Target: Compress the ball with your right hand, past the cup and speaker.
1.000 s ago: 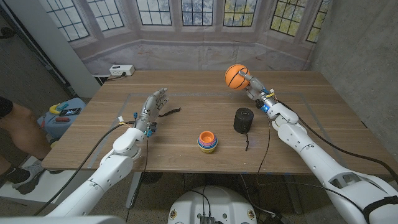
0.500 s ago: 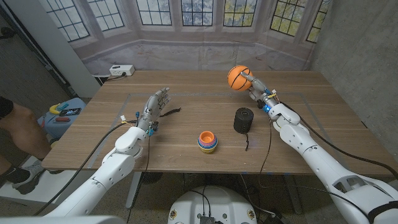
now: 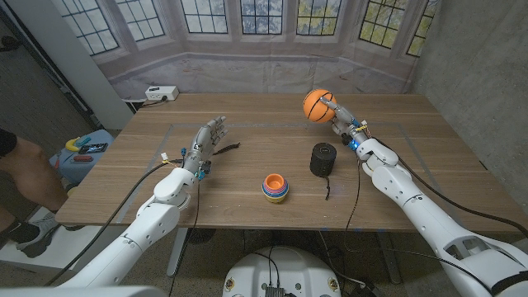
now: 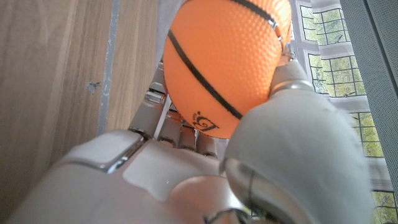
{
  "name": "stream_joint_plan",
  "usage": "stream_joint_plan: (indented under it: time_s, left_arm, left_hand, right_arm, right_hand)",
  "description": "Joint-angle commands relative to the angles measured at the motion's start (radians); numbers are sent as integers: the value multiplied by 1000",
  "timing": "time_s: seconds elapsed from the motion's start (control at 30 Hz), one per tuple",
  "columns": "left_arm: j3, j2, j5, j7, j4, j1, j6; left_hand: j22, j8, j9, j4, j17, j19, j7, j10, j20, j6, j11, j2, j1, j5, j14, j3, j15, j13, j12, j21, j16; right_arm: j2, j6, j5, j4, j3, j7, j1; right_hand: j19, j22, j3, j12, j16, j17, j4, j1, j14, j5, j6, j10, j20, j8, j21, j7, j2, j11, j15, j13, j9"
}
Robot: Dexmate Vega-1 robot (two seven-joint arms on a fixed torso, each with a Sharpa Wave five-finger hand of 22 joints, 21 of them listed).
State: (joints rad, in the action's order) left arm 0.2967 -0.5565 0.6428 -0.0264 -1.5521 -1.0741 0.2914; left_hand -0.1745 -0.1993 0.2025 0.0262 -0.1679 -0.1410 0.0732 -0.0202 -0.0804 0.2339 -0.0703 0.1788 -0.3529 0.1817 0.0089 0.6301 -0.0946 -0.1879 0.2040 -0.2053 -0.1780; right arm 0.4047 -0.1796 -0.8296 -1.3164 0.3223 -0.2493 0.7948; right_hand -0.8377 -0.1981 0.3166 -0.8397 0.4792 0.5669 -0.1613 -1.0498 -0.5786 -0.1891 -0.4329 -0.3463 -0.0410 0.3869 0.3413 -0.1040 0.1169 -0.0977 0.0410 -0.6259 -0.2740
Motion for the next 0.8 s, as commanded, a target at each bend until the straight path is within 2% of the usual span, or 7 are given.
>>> stream_joint_plan:
  time_s: [0.03, 0.3, 0.33, 0.57, 0.8]
  left_arm:
    - [-6, -10, -1, -9, -23, -19, -1]
    - [-13, -15, 1, -18, -42, -37, 0]
    - [-14, -16, 1, -19, -44, -39, 0]
    - [-27, -28, 6, -28, -70, -65, -2]
    - [-44, -42, 17, -29, -87, -87, -7]
  left_hand:
    - [-5, 2, 1, 4, -2, -4, -3, -5, -5, 3, -8, 3, -10, 3, 5, 2, -4, -5, 5, 3, -1]
    - [-5, 2, 1, 4, -2, -4, -3, -7, -6, 4, -8, 3, -10, 3, 5, 2, -4, -5, 5, 3, -1]
    - [-5, 2, 1, 4, -2, -4, -3, -7, -6, 4, -8, 3, -11, 3, 5, 2, -4, -5, 6, 3, -2]
    - [-5, 2, 1, 4, -2, -4, -3, -8, -6, 4, -10, 4, -11, 3, 5, 2, -5, -5, 6, 3, -2]
    - [-5, 2, 1, 4, -2, -4, -3, -10, -6, 5, -9, 4, -10, 3, 6, 2, -6, -5, 7, 3, -2]
  right_arm:
    - [-6, 19, -3, -26, -3, 61, 14]
    - [-10, 25, -7, -37, -8, 87, 21]
    - [-11, 28, -7, -40, -7, 92, 21]
    - [-15, 48, -5, -63, -5, 136, 28]
    - [-21, 69, 1, -86, -2, 186, 32]
  right_hand:
    - [-75, -4, 3, -13, 17, 20, -3, -98, -141, -5, -30, -74, -59, 14, 18, 9, -84, 57, -182, 6, -6]
    - [-111, -9, 4, -32, 34, 43, -3, -129, -183, -3, -100, -147, -80, 41, 45, 40, -96, 82, -217, 23, -12]
    - [-120, -9, 7, -32, 34, 44, -6, -139, -194, -3, -113, -152, -83, 46, 52, 50, -97, 83, -223, 27, -12]
    - [-144, -13, 10, -42, 39, 52, -6, -162, -235, -1, -152, -195, -101, 59, 74, 62, -105, 111, -241, 37, -10]
    - [-172, -19, 17, -56, 43, 73, -11, -225, -287, 2, -211, -243, -129, 79, 110, 92, -121, 143, -273, 41, -4]
